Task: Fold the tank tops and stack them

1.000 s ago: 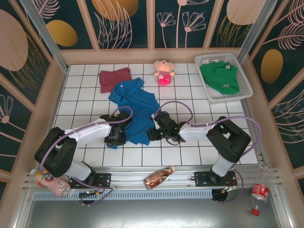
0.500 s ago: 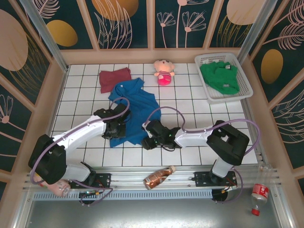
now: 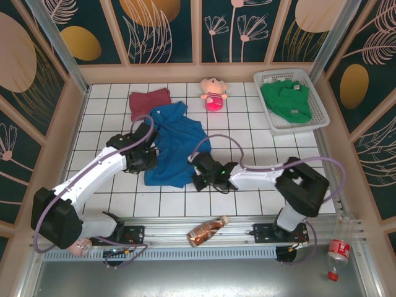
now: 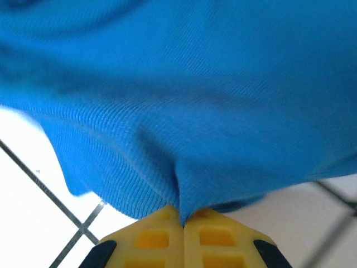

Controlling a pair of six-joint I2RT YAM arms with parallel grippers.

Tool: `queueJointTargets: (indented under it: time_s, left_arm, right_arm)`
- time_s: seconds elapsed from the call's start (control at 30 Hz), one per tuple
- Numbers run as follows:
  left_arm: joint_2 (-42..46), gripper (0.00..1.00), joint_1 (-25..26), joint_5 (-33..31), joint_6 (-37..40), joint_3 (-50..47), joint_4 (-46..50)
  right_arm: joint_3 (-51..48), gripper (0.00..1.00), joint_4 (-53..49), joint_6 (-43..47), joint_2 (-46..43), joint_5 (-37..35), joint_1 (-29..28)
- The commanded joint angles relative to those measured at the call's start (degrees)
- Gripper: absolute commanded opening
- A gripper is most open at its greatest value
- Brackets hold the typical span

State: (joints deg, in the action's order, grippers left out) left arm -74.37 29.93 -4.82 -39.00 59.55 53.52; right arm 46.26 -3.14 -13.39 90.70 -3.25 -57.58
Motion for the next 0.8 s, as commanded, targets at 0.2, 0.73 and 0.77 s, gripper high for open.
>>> queueJointTargets:
  time_s: [0.2, 0.73, 0.77]
  left_arm:
    - [-2.6, 0.0, -0.7, 2.1, 0.1, 26.9, -1.0]
    - [-14.9, 0.0, -1.4, -16.9, 2.6, 72.0, -2.8]
    - [-14.6, 0.0, -1.9, -17.8, 2.4, 70.9, -3.4]
  right_arm:
    - [4.6, 0.0, -6.2, 9.8, -28.6, -10.9, 18.3]
    - [35.2, 0.0, 7.6, 25.4, -24.7, 1.4, 36.2]
    - [35.8, 0.0, 8.0, 25.5, -23.8, 1.9, 36.6]
